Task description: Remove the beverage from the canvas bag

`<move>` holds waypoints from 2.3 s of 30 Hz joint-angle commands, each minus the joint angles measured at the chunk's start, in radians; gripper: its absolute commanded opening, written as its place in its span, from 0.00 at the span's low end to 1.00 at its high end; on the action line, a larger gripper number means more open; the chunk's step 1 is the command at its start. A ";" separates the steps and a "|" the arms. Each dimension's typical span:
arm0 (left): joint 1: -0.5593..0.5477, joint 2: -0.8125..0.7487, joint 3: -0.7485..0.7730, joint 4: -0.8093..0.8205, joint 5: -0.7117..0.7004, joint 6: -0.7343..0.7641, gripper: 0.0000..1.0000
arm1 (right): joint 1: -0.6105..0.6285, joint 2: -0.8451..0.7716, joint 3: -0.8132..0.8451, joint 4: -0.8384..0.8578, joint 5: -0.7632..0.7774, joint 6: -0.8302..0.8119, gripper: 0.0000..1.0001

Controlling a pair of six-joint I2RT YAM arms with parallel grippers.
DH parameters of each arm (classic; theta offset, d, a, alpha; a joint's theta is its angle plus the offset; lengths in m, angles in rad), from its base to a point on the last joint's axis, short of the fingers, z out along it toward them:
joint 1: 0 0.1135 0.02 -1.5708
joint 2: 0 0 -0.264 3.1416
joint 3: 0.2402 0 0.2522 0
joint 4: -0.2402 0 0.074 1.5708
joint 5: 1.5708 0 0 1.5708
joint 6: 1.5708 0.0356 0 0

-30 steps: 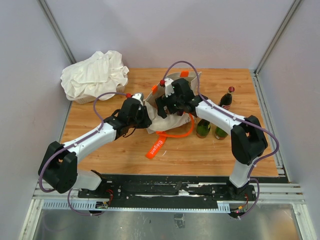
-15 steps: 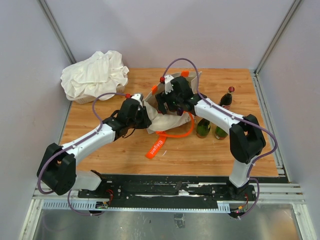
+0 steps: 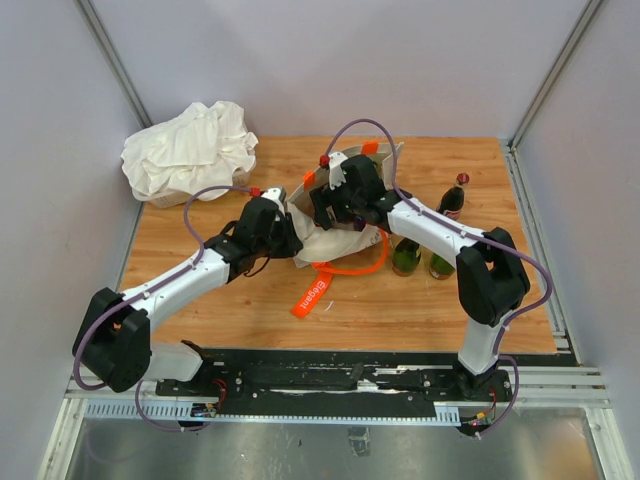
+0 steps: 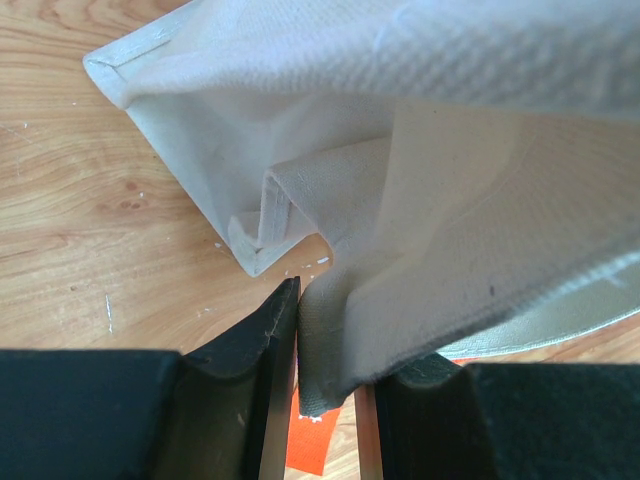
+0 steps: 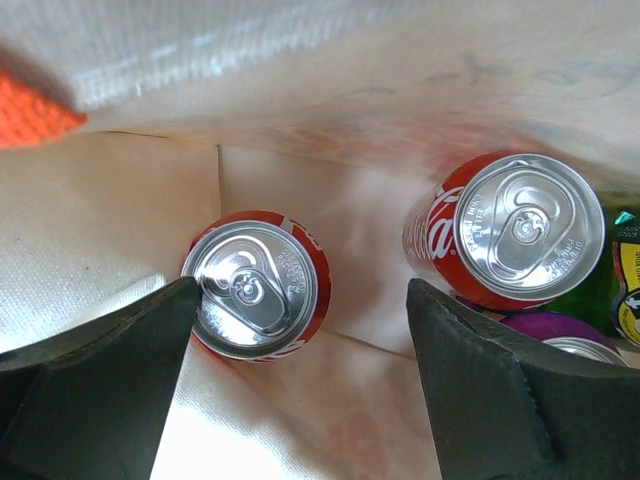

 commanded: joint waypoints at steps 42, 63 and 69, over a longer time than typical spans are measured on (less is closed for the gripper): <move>0.001 -0.009 -0.022 -0.060 -0.036 0.012 0.31 | 0.076 0.080 -0.020 -0.043 0.132 0.070 0.98; 0.001 -0.021 -0.025 -0.125 -0.038 0.002 0.31 | 0.011 0.033 -0.043 0.023 0.181 0.125 0.94; 0.001 -0.025 -0.019 -0.123 -0.039 -0.002 0.31 | -0.003 0.045 -0.063 0.038 0.181 0.145 0.91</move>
